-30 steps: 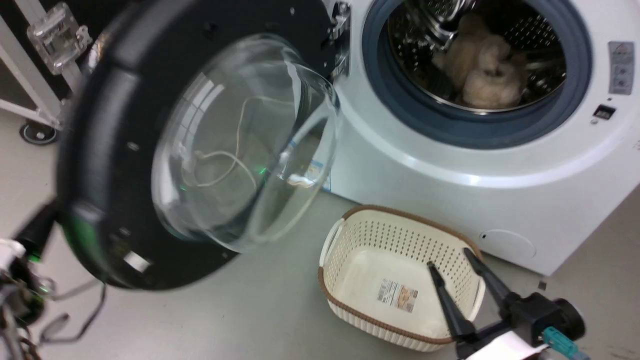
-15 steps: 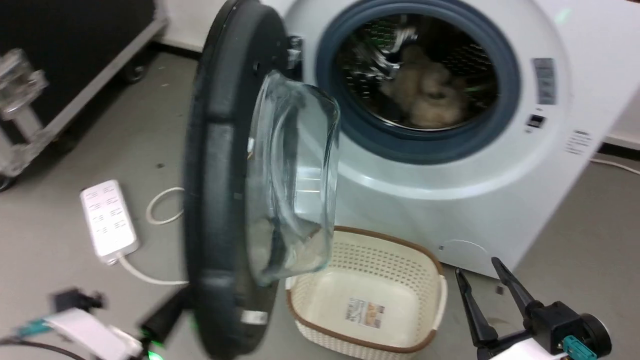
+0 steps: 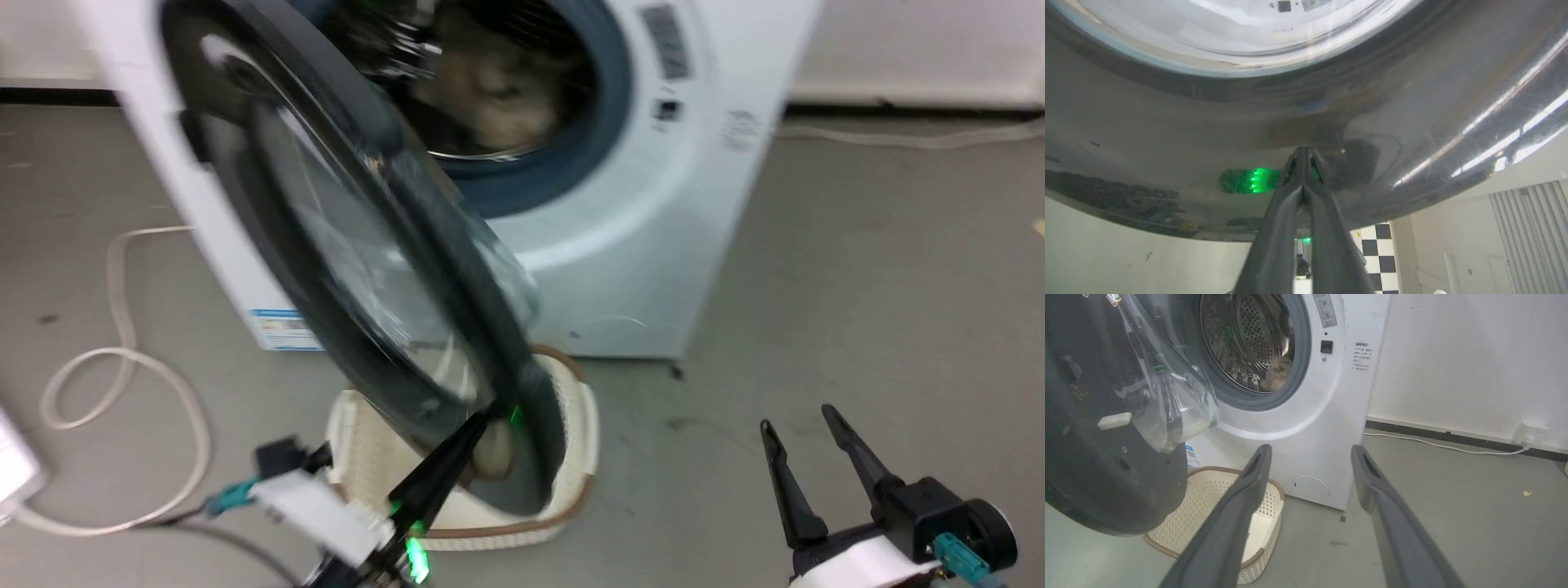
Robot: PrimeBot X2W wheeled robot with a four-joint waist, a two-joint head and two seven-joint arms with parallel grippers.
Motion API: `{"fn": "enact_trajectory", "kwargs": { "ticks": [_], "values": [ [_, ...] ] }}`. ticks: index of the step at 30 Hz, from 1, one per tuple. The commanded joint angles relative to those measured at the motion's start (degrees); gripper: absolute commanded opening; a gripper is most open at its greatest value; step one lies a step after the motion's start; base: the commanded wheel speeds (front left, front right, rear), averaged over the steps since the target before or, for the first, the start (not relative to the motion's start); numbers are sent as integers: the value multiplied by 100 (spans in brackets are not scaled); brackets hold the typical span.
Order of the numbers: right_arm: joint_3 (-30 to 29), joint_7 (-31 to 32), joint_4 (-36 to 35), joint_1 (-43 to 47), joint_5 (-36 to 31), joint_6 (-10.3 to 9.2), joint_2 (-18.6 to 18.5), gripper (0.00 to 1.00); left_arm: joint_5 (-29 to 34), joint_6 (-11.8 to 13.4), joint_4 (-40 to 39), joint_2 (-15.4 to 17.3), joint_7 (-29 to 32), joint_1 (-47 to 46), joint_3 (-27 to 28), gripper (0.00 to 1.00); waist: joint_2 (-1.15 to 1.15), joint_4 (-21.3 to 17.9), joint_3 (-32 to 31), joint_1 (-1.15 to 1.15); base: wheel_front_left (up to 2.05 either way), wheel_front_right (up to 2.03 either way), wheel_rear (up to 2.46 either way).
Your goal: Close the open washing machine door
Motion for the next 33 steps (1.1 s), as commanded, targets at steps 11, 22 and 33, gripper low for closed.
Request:
{"fn": "enact_trajectory", "kwargs": {
  "ticks": [11,22,33],
  "values": [
    [-28,-51,48,-301,130,5,7,100,-528,-75,1506,-21,-1809,-2319,-983,0,0,-1317,871,-1,0,0,0],
    [-17,-76,97,-240,146,5,7,100,-250,-76,1721,173,-2570,-2339,-1098,0,0,-858,463,-1,0,0,0],
    [-102,-80,-195,232,110,5,7,100,4018,-11,798,1659,-4176,-742,-796,100,0,292,-311,-1,0,0,0]
  ]
}}
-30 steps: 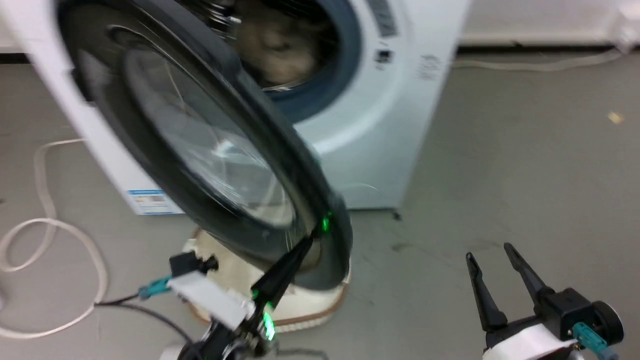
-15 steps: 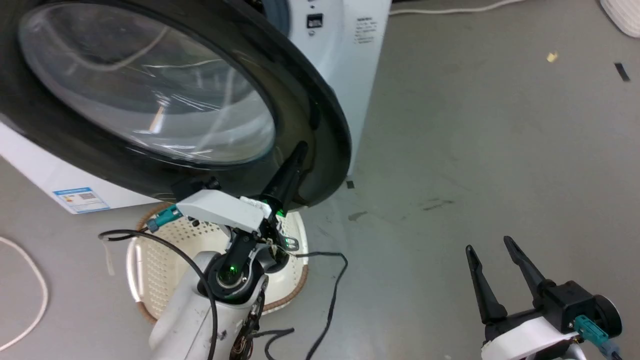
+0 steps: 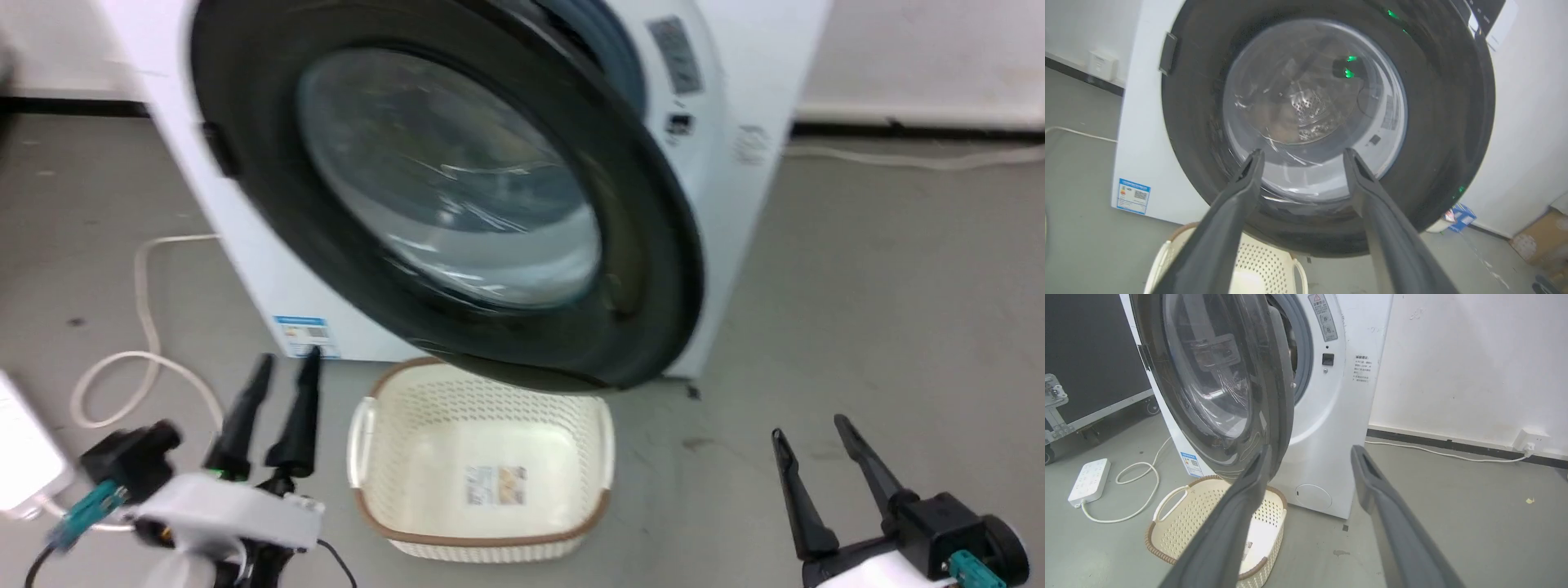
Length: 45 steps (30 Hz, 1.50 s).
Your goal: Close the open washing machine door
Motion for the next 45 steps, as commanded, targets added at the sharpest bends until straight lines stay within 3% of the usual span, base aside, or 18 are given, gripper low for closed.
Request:
{"fn": "enact_trajectory", "kwargs": {
  "ticks": [1,5,10,15,20,21,22,33,45],
  "values": [
    [2,-22,-29,83,30,5,8,100,62,-4,-73,-98,-25,69,32,100,0,266,-221,1,0,0,0],
    [76,-23,5,173,58,5,8,100,1535,103,-570,-405,-26,640,665,100,0,495,-320,1,0,0,0],
    [172,-24,20,191,75,5,8,100,3068,330,-924,-605,-27,1056,809,100,0,644,-366,1,0,0,0],
    [236,-25,39,178,69,5,8,100,3961,416,-987,-675,-27,1308,720,100,0,694,-350,1,0,0,0],
    [347,-11,33,142,34,5,8,100,4264,414,-935,-739,-28,1390,666,100,0,730,-284,1,0,0,0],
    [419,7,42,120,32,5,-4,30,4257,409,-930,-774,-28,1388,679,100,0,741,-251,1,0,0,0],
    [515,16,38,83,29,5,-48,0,4245,397,-921,-805,-28,1383,690,100,0,757,-205,1,0,0,0],
    [1688,568,-45,-1395,861,5,-1120,0,4265,275,-948,-1158,-28,1005,698,100,0,1005,638,1,0,0,0],
    [1609,1075,710,-3221,1867,5,-2310,0,4398,314,-947,-1479,-28,387,653,100,0,1417,1553,1,0,0,0]
  ]
}}
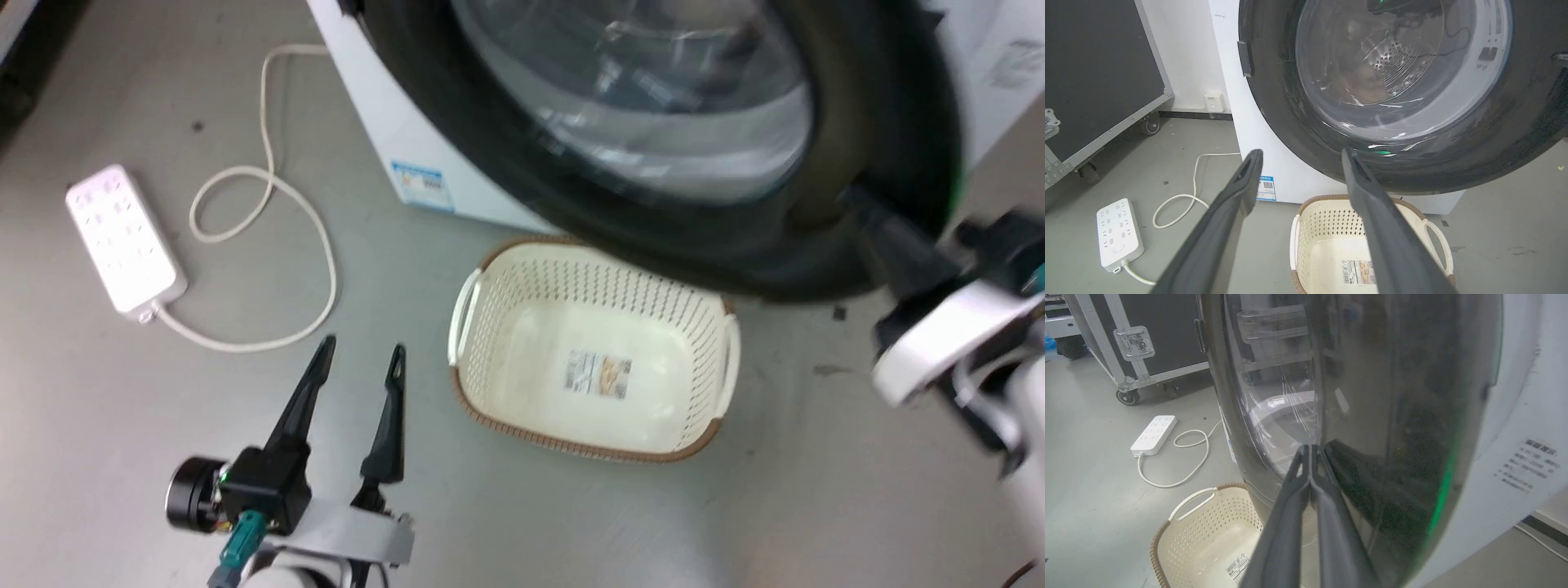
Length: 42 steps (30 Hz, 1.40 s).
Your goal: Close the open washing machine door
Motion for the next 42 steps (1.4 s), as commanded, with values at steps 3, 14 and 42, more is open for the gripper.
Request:
{"fn": "enact_trajectory", "kwargs": {
  "ticks": [3,14,42],
  "values": [
    [-98,57,274,-477,166,-12,-189,0,14,21,-49,-66,-25,-206,-42,100,0,189,344,-1,0,0,0],
    [-364,296,1486,-2028,275,-12,-345,0,11,148,0,-148,-25,-498,-90,100,0,260,784,-1,0,0,0],
    [-686,-1009,887,194,-374,-12,292,100,131,10,303,-96,-25,88,305,100,0,-606,-933,-1,0,0,0]
  ]
}}
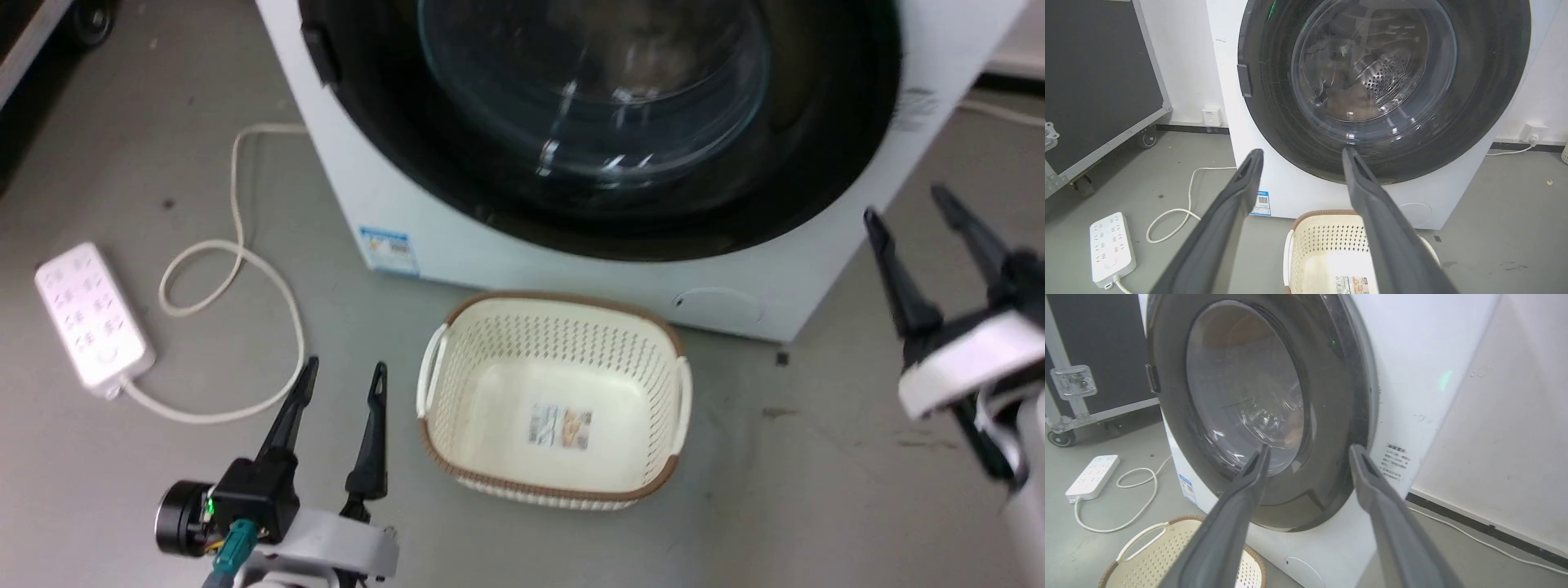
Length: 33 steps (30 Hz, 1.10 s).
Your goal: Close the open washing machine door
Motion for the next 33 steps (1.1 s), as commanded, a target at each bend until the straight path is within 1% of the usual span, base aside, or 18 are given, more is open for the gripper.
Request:
{"fn": "enact_trajectory", "kwargs": {
  "ticks": [1,4,7,10,12,13,16,21,25,26,33],
  "values": [
    [-175,-46,-243,363,-143,-5,149,100,27,-44,16,36,-25,107,41,100,0,-306,-369,1,0,0,0],
    [-641,-75,-807,1092,-401,-5,621,100,25,-65,29,59,-25,268,100,100,0,-445,-583,1,0,0,0],
    [-954,-84,-1290,1770,-751,-5,1088,100,25,-101,51,85,-25,402,123,100,0,-533,-712,1,0,0,0],
    [-1202,-89,-1644,2297,-1031,-5,1546,100,13,-125,91,94,-25,498,149,100,0,-613,-797,1,0,0,0],
    [-1315,-92,-1794,2594,-1155,-5,1755,100,8,-136,109,93,-25,555,157,100,0,-644,-843,1,0,0,0],
    [-1426,-89,-1909,2956,-1251,-5,1929,100,-7,-158,150,88,-25,614,155,100,0,-657,-897,1,0,0,0],
    [-1527,-66,-1929,3195,-1216,-5,2001,100,-7,-180,202,84,-25,653,140,100,0,-652,-943,1,0,0,0],
    [-1512,-65,-1953,3340,-1249,-5,2024,100,-43,-211,310,74,-25,670,142,100,0,-669,-963,1,0,0,0],
    [-1318,9,-1921,3405,-1317,-5,2027,100,-58,-258,347,69,-25,625,122,100,0,-633,-964,1,0,0,0],
    [-1314,14,-1916,3306,-1293,0,2003,0,-54,-248,340,79,1,619,110,0,0,-633,-965,2,0,0,0],
    [-1310,52,-1921,3289,-1302,0,2002,0,-39,-231,322,78,49,613,114,0,0,-641,-967,2,0,0,0]
  ]
}}
